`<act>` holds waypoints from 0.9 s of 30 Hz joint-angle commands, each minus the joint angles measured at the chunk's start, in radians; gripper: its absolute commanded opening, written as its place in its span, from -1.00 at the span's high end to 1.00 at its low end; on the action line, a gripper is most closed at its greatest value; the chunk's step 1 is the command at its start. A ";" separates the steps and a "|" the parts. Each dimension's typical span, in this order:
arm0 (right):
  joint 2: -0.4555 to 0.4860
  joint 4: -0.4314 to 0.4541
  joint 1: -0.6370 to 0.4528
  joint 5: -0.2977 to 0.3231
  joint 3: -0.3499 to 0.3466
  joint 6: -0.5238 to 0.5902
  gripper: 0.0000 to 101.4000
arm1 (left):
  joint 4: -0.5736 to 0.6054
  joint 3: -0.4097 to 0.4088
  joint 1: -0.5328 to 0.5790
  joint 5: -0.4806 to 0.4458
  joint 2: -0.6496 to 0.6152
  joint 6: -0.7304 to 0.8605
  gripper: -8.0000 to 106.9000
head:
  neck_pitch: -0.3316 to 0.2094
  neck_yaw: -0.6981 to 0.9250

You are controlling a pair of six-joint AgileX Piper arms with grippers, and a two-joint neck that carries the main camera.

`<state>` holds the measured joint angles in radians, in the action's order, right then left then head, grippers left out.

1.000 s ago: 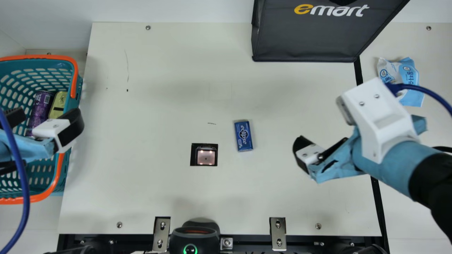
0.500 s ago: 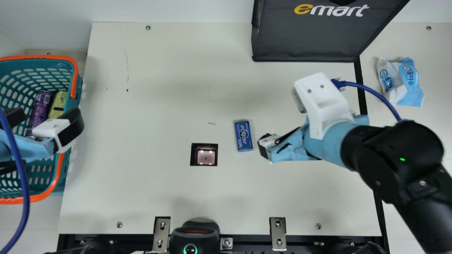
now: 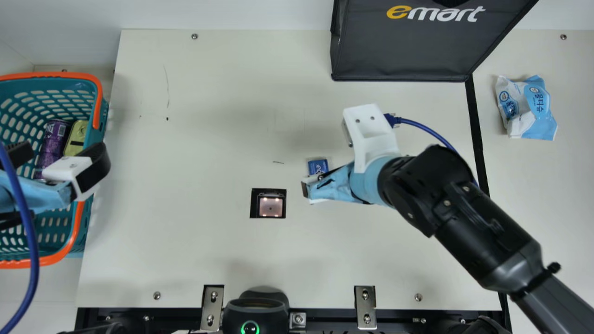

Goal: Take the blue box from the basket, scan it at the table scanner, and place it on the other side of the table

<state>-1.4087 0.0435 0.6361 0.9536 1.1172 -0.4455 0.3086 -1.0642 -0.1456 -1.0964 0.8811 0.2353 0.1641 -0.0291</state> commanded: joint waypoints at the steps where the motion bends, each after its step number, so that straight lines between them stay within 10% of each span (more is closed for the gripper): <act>1: -0.022 0.007 0.010 -0.026 -0.007 -0.026 -0.87 | 0.000 0.000 0.000 0.000 0.000 0.000 -0.71 | -0.026 0.002; 27: -0.243 0.231 0.134 -0.254 -0.104 -0.345 -0.87 | 0.000 0.000 0.000 0.000 0.000 0.000 -0.71 | -0.026 0.002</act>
<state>-1.6476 0.2671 0.7692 0.7010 1.0135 -0.7795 0.3086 -1.0642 -0.1456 -1.0964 0.8811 0.2353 0.1626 -0.0291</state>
